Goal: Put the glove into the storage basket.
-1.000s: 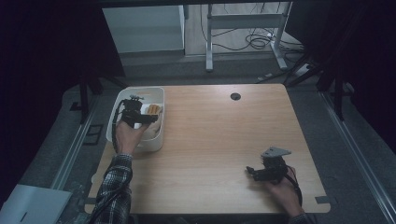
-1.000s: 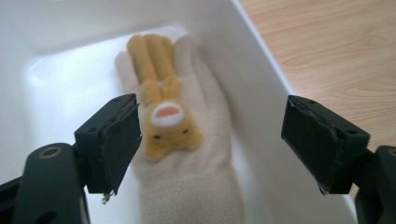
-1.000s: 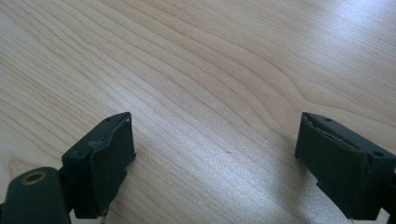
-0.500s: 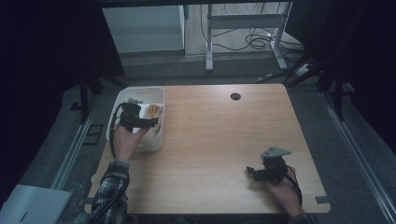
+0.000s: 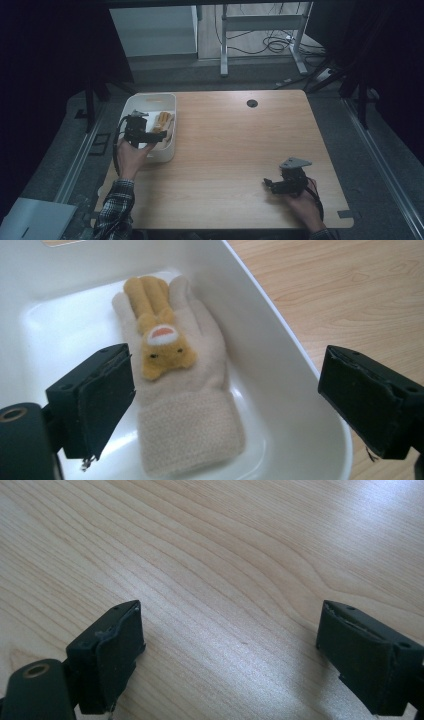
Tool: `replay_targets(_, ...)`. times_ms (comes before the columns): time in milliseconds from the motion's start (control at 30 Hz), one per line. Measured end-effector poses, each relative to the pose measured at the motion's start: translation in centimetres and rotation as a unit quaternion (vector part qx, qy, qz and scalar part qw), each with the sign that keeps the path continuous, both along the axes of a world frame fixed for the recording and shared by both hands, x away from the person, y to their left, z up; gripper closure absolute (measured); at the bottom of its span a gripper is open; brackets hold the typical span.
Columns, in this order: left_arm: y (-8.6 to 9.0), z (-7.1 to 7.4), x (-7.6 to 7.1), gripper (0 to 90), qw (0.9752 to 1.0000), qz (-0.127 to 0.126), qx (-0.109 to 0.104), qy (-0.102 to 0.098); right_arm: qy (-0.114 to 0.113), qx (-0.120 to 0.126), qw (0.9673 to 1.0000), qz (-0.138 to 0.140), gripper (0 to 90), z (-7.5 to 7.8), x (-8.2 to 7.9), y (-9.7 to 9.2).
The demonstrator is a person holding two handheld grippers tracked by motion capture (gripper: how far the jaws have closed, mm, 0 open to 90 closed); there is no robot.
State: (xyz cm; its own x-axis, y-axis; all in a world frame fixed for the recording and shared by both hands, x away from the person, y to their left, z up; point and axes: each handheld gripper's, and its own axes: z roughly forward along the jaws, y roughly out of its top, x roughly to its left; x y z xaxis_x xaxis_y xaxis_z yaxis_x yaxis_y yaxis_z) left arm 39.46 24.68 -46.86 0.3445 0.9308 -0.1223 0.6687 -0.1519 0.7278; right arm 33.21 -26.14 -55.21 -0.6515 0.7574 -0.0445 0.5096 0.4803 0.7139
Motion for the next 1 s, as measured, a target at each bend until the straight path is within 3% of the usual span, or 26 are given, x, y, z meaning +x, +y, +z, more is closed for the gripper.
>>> replay_targets(1000, -1.4, -0.3, -4.0, 4.7, 0.9986, -0.038, -0.018, -0.032, 0.001, 0.0, 1.0, -0.001, 11.9, 0.0, 0.0, 0.0)
